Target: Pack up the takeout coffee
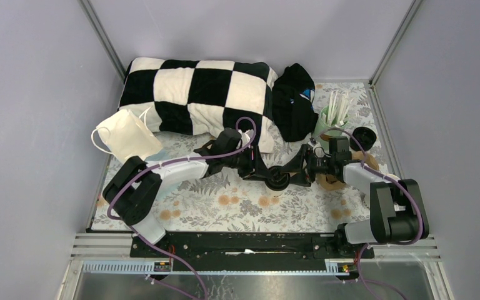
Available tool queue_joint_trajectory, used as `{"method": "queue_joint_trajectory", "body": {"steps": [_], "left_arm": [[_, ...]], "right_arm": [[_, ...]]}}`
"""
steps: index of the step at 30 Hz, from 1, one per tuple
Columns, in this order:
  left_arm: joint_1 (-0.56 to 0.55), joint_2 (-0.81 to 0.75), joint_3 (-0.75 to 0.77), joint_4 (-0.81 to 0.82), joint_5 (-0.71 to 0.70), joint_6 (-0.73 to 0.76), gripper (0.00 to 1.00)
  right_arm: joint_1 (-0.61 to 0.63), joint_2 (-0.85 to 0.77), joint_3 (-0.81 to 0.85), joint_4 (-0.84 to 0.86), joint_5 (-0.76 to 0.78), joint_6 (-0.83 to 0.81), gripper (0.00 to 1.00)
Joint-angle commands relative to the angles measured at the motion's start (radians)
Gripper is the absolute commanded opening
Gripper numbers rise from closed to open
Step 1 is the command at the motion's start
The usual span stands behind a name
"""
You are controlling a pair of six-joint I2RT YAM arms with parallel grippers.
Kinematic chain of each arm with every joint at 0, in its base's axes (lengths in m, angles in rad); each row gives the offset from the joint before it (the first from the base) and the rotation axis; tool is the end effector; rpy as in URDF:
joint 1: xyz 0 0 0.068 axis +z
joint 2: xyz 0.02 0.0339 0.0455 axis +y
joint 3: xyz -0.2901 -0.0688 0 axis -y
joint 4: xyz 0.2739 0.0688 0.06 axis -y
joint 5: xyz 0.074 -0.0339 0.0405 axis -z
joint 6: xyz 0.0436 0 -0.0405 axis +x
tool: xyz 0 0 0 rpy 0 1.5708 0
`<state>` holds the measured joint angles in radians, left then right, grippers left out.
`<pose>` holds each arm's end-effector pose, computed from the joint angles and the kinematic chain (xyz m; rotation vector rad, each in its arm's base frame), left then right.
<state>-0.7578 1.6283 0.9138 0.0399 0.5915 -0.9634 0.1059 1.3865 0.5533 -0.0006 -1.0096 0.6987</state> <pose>0.2513 -0.2712 0.2002 0.1117 2.6177 -1.4599 0.2554 0.0643 0.1643 0.2108 2.4397 1.5798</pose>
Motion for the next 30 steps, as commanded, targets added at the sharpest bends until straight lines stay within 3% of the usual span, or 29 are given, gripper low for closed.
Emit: {"method": "queue_joint_trajectory", "body": {"steps": [1, 5, 10, 13, 16, 19, 23, 30], "left_arm": [[-0.012, 0.079, -0.081, -0.115, -0.085, 0.05, 0.44], [-0.008, 0.08, -0.166, -0.057, -0.085, 0.009, 0.42], [-0.009, 0.083, -0.181, -0.083, -0.108, 0.017, 0.42], [-0.006, 0.104, -0.164, -0.099, -0.108, 0.016, 0.42], [-0.007, 0.076, -0.104, -0.134, -0.111, 0.046, 0.43], [-0.007, 0.037, 0.019, -0.236, -0.113, 0.09, 0.5], [-0.008, 0.003, 0.153, -0.243, -0.063, 0.077, 0.61], [0.044, -0.086, 0.152, -0.24, -0.049, 0.061, 0.77]], "right_arm": [[0.007, 0.089, -0.087, 0.015, 0.182, -0.037, 0.73], [0.013, 0.09, -0.138, -0.044, 0.288, -0.044, 0.71], [0.045, 0.079, -0.067, -0.207, 0.424, -0.098, 0.7], [0.068, 0.126, -0.034, -0.241, 0.453, -0.123, 0.69], [0.086, 0.048, 0.004, -0.258, 0.409, -0.132, 0.75], [0.086, -0.026, 0.055, -0.285, 0.316, -0.147, 0.82], [0.086, -0.063, 0.129, -0.358, 0.283, -0.225, 0.91], [0.083, -0.053, 0.25, -0.472, 0.296, -0.287, 0.96]]}}
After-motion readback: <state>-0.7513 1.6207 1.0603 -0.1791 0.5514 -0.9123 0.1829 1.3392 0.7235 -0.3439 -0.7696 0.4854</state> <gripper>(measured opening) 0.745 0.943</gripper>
